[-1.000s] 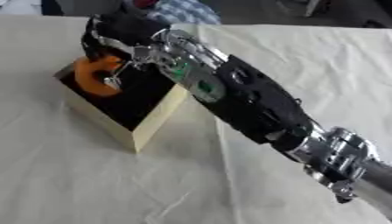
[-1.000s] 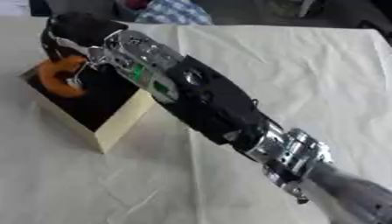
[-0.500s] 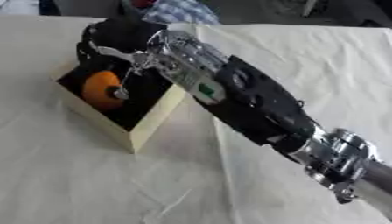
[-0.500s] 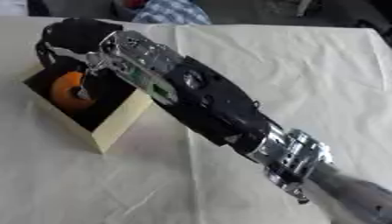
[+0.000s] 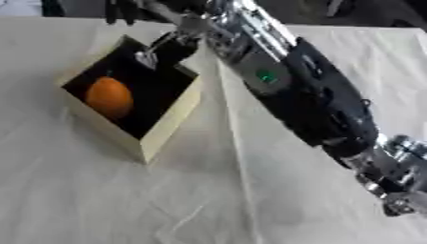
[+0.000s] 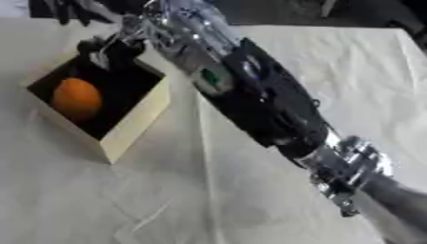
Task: Pick up objects on the table and place them in the box.
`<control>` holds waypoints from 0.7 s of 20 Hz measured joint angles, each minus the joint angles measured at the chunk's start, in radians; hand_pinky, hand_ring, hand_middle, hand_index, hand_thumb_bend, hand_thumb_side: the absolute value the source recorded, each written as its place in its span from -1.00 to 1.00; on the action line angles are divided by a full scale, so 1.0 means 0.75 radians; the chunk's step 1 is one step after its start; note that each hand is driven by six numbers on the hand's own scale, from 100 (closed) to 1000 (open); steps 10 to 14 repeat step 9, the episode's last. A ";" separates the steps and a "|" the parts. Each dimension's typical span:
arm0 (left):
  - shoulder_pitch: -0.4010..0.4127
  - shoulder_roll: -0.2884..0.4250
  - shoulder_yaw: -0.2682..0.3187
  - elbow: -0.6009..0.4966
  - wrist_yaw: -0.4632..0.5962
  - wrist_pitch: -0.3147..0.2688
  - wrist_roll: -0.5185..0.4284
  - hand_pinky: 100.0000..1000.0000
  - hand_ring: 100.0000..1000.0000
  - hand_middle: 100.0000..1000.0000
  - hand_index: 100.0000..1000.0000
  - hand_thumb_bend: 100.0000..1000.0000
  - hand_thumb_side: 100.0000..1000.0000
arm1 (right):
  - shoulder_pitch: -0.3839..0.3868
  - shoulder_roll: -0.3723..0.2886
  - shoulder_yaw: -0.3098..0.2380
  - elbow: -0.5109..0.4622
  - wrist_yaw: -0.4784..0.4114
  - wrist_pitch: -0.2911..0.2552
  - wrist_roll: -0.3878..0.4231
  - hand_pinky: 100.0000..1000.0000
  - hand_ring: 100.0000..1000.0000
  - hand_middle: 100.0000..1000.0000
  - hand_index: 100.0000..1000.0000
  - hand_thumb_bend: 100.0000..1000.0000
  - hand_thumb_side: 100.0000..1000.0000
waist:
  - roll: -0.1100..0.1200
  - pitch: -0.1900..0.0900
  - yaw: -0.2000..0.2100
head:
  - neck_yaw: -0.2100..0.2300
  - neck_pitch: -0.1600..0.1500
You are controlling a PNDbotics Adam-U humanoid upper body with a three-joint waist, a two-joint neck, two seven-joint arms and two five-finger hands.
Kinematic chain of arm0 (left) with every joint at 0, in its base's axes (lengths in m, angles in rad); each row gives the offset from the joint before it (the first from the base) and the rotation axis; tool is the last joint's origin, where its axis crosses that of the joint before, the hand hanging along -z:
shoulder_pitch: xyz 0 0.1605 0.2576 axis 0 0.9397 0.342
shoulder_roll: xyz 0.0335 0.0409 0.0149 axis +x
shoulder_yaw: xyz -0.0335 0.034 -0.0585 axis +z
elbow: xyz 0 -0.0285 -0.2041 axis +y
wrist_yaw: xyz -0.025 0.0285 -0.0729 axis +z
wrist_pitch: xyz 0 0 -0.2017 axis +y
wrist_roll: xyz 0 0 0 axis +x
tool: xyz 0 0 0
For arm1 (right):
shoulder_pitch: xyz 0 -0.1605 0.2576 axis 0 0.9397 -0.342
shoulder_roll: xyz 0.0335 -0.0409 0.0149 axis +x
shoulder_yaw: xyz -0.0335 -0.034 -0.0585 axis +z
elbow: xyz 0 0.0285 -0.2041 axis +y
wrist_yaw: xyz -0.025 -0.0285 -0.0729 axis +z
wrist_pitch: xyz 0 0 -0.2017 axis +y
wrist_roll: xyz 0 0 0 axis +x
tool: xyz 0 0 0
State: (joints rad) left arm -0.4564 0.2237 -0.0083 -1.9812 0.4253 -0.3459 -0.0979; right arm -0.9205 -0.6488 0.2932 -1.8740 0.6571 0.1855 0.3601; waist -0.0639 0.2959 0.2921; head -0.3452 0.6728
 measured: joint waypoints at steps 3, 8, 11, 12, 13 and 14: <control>0.022 0.007 0.008 0.000 -0.017 0.003 0.013 0.37 0.54 0.54 0.41 -1.00 0.41 | 0.077 -0.111 -0.095 -0.107 -0.134 0.042 -0.109 -0.18 0.30 -0.02 0.43 -1.00 -0.50 | 0.013 -0.012 -0.026 | 0.048 0.003; 0.061 0.017 0.019 0.000 -0.047 0.008 0.035 0.37 0.54 0.54 0.40 -1.00 0.42 | 0.255 -0.256 -0.233 -0.143 -0.351 -0.016 -0.354 -0.20 0.33 -0.01 0.45 -1.00 -0.34 | 0.035 -0.031 -0.073 | 0.107 0.004; 0.069 0.018 0.024 0.000 -0.054 0.008 0.039 0.37 0.54 0.54 0.40 -1.00 0.42 | 0.301 -0.281 -0.260 -0.145 -0.391 -0.035 -0.408 -0.20 0.33 0.00 0.45 -1.00 -0.33 | 0.040 -0.033 -0.082 | 0.116 0.004; 0.069 0.018 0.024 0.000 -0.054 0.008 0.039 0.37 0.54 0.54 0.40 -1.00 0.42 | 0.301 -0.281 -0.260 -0.145 -0.391 -0.035 -0.408 -0.20 0.33 0.00 0.45 -1.00 -0.33 | 0.040 -0.033 -0.082 | 0.116 0.004; 0.069 0.018 0.024 0.000 -0.054 0.008 0.039 0.37 0.54 0.54 0.40 -1.00 0.42 | 0.301 -0.281 -0.260 -0.145 -0.391 -0.035 -0.408 -0.20 0.33 0.00 0.45 -1.00 -0.33 | 0.040 -0.033 -0.082 | 0.116 0.004; 0.069 0.018 0.024 0.000 -0.054 0.008 0.039 0.37 0.54 0.54 0.40 -1.00 0.42 | 0.301 -0.281 -0.260 -0.145 -0.391 -0.035 -0.408 -0.20 0.33 0.00 0.45 -1.00 -0.33 | 0.040 -0.033 -0.082 | 0.116 0.004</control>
